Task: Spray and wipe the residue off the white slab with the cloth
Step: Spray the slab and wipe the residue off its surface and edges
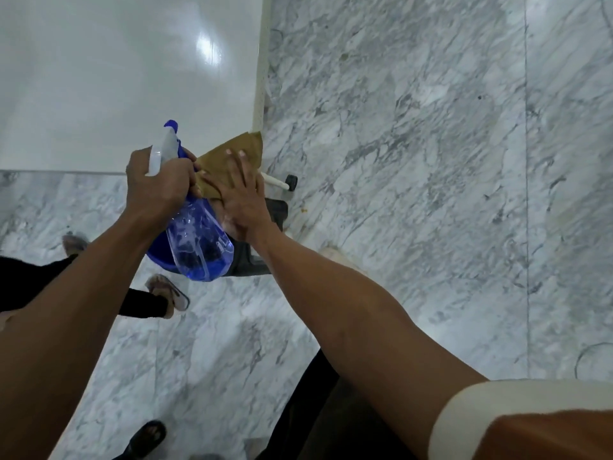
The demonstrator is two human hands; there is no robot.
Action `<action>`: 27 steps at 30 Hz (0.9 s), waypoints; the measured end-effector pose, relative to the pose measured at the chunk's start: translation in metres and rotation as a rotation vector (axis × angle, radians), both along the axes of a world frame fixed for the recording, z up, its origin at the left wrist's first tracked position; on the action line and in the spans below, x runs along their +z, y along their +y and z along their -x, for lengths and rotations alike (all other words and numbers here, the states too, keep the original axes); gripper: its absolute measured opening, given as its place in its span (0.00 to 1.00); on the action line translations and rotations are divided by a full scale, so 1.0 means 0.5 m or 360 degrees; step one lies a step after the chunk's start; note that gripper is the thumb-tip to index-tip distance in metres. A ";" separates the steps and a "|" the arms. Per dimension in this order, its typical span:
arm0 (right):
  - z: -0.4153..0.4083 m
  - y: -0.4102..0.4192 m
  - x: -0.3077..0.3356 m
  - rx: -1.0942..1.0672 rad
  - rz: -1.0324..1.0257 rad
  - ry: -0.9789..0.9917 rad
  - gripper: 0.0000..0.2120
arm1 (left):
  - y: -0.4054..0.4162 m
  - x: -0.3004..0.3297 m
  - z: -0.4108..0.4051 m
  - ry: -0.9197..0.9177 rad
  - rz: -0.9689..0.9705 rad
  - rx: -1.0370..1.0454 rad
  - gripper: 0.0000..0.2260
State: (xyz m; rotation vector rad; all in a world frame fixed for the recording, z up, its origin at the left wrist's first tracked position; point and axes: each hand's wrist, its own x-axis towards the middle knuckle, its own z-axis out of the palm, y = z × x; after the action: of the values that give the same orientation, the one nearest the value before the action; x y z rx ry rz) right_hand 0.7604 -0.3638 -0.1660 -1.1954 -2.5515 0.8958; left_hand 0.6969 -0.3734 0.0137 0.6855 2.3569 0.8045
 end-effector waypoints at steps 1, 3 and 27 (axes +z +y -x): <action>-0.009 -0.005 0.005 0.0020 0.0068 0.0051 0.26 | -0.012 0.004 -0.011 -0.0005 -0.0013 -0.0019 0.08; -0.026 -0.013 0.019 0.0061 0.0212 0.0128 0.24 | -0.035 0.014 -0.033 -0.0018 -0.0050 -0.0036 0.08; -0.069 -0.140 0.229 -0.0740 0.1954 0.0836 0.28 | -0.301 0.141 0.095 -0.0156 -0.0294 0.0274 0.07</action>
State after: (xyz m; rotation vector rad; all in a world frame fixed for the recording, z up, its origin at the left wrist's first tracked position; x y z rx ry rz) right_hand 0.7949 -0.4338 -0.0516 -1.3741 -1.0988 2.3197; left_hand 0.6493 -0.5241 0.0842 0.5076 2.2944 1.1161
